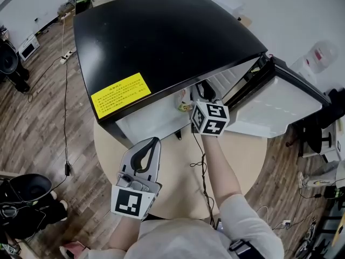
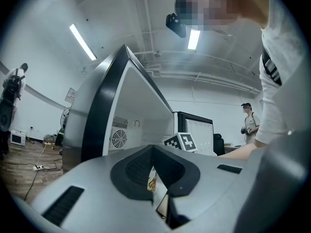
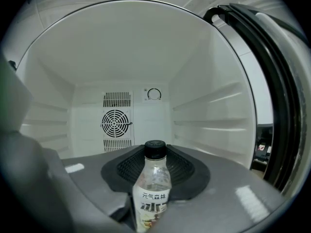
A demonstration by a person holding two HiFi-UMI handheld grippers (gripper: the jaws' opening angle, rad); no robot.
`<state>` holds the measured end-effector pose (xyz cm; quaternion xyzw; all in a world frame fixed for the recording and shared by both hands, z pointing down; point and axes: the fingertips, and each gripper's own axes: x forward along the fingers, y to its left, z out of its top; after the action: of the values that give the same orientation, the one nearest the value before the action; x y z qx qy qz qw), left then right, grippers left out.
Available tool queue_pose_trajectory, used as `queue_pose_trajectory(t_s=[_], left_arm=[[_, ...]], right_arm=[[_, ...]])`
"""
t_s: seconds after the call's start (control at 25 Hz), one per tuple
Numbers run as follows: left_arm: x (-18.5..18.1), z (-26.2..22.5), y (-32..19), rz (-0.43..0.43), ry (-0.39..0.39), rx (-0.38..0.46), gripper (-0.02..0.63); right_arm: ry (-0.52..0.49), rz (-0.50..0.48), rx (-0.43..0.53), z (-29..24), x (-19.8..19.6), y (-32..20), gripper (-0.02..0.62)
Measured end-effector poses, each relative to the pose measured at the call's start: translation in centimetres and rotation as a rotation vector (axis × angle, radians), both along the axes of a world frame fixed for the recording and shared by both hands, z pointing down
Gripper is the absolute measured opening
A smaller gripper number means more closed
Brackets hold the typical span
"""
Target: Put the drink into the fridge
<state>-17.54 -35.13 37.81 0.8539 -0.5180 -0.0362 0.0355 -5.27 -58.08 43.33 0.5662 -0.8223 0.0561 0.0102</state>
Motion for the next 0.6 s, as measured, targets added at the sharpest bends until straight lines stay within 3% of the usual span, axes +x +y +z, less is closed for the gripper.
queue_pose_trajectory(t_s=[0.56,0.6], left_arm=[[0.8,-0.8,0.0,0.016,-0.003,0.044,0.008],[0.9,-0.9,0.0,0.015,-0.003,0.046,0.008]], right_arm=[[-0.004,-0.031,-0.005,-0.6,0.2,2.3,0.151],[-0.006,-0.034,0.004,-0.9,0.3,2.8,0.122]])
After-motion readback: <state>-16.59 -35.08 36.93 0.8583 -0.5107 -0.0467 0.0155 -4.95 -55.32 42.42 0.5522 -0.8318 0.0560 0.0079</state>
